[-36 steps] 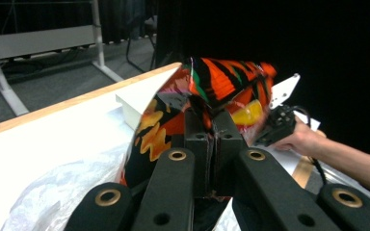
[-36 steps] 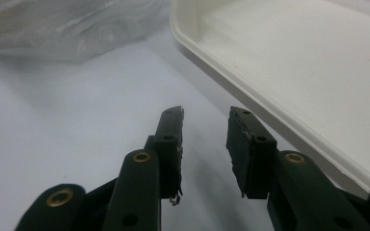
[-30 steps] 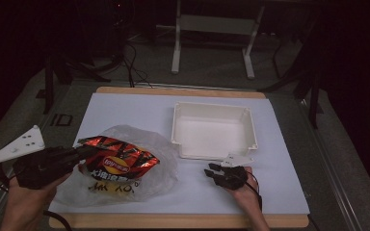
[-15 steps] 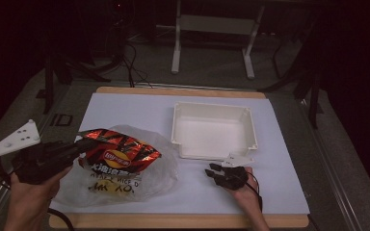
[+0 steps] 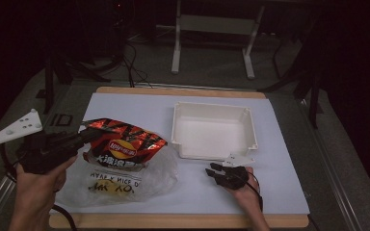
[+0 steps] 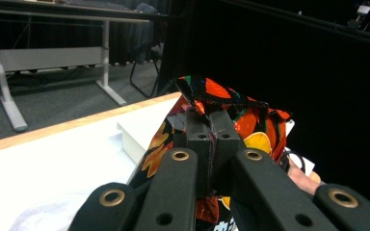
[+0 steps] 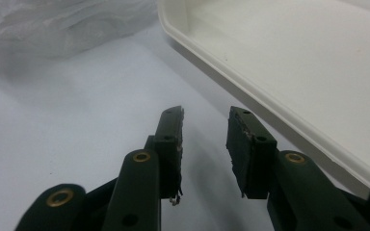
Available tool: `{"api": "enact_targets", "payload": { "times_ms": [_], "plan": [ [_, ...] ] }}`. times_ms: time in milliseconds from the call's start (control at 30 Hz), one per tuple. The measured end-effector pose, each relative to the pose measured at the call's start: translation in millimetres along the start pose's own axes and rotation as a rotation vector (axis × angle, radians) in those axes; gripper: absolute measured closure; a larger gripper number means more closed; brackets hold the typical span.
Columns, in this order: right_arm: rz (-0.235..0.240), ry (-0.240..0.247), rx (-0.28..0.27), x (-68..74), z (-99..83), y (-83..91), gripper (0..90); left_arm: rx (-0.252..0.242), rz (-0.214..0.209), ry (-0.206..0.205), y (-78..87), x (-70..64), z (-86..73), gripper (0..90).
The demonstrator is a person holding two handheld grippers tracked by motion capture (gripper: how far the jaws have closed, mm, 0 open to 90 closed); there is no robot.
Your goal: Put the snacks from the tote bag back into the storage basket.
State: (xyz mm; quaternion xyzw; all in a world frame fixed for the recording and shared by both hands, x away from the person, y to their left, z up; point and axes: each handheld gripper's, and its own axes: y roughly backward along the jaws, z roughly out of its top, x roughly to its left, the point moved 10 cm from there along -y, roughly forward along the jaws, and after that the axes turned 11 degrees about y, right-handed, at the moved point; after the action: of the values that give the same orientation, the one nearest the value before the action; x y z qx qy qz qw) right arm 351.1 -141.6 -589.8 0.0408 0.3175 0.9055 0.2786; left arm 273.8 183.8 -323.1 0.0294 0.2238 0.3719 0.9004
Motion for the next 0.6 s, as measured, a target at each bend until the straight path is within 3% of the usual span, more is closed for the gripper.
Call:
{"api": "enact_targets", "payload": {
  "times_ms": [300,333,600],
  "plan": [
    [-0.003,-0.004,-0.003,-1.8,-0.5,0.9,66.6,-0.032,-0.035,0.027,-4.0,-6.8,17.9,90.0],
    [-0.008,-0.005,-0.007,-2.9,-0.5,1.0,66.6,-0.045,-0.045,0.032,-6.6,-10.1,25.8,90.0],
    [-0.01,-0.005,-0.009,-3.4,-0.6,0.4,66.6,-0.085,-0.068,0.048,-23.1,-15.8,45.2,90.0]
  ]
}}
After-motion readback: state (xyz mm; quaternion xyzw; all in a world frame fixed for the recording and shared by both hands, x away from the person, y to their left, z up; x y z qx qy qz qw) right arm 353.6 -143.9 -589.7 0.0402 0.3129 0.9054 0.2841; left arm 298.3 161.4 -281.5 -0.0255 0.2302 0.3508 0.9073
